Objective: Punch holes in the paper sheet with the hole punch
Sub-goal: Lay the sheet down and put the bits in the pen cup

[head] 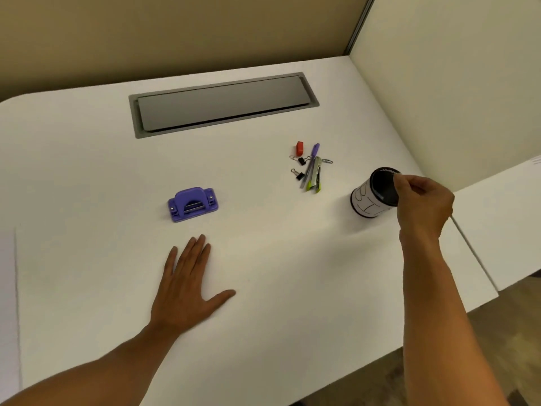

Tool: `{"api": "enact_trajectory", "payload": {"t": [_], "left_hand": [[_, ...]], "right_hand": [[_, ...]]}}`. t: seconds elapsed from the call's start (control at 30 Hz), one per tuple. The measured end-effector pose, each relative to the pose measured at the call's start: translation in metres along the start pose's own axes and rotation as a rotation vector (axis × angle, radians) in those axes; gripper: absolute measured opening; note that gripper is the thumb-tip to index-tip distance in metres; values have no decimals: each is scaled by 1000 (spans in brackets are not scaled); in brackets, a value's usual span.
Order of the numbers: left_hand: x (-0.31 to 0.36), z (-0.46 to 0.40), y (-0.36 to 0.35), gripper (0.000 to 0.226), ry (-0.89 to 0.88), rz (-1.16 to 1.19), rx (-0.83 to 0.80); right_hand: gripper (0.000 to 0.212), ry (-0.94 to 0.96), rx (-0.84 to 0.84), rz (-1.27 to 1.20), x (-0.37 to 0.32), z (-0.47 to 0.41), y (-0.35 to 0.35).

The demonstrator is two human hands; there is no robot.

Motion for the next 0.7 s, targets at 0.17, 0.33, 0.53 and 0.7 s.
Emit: {"api": "enact_trajectory", "payload": {"t": [0.17, 0.33, 0.53, 0.7], "left_hand": [[0, -2, -1, 107, -5, -5, -13], [-1, -2, -1, 108, -3, -14, -25], [0, -1, 0, 108, -2, -11, -22], [1, -1, 2, 107, 4, -10, -34]], "right_hand": [[14, 19, -39, 210, 17, -25, -9], [18, 74, -26, 293, 25, -32, -9], [15, 247, -23, 147, 15, 12, -21], [9, 333, -433, 235, 33, 114, -57]]}}
Point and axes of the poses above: each hand's wrist, its own z-axis away from the middle knuckle, its own y-axis out of the back of the hand, x = y × z, the point moved 1 cm from there along -z, towards the middle knuckle, and after that the axes turned 3 degrees about x, right-handed, at the moved point
